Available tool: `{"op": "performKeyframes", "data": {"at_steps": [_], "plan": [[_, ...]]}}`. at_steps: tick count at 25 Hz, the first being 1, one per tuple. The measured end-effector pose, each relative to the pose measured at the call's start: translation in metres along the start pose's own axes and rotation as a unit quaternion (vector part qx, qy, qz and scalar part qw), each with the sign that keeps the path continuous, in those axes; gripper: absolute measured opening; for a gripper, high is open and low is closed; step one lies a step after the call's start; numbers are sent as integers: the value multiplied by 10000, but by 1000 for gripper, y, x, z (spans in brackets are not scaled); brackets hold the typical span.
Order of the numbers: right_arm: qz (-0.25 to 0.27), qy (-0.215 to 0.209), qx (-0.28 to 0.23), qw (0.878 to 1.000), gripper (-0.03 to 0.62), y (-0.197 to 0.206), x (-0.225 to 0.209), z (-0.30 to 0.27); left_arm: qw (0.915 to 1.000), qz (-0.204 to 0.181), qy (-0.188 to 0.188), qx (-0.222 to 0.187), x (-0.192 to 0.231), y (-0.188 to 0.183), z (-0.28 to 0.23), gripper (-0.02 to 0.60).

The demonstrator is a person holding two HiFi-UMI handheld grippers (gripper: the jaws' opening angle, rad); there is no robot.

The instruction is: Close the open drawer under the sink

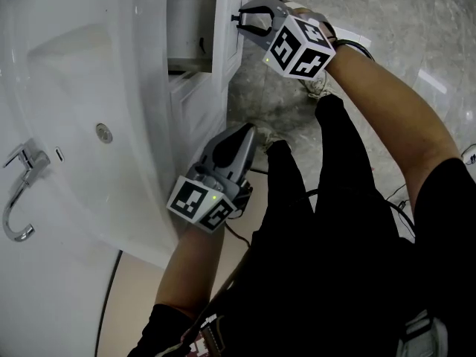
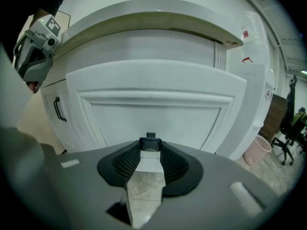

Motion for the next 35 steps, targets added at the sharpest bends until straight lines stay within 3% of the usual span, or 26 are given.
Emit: {"op": "performKeyframes", "data": {"at_steps": [35], "plan": [[97,-34,-144,9998,124,-41,-2,-38,9999,7,122,9,1,15,4,-2]]}}
Point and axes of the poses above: the fingertips, and each gripper's own axes: z backward along the fingers, x to its left, y out of its underside, the point moved 3 cm from there along z, backward along the fingers, and after that the axes turned 9 degrees about x, right-handed, at the moved point
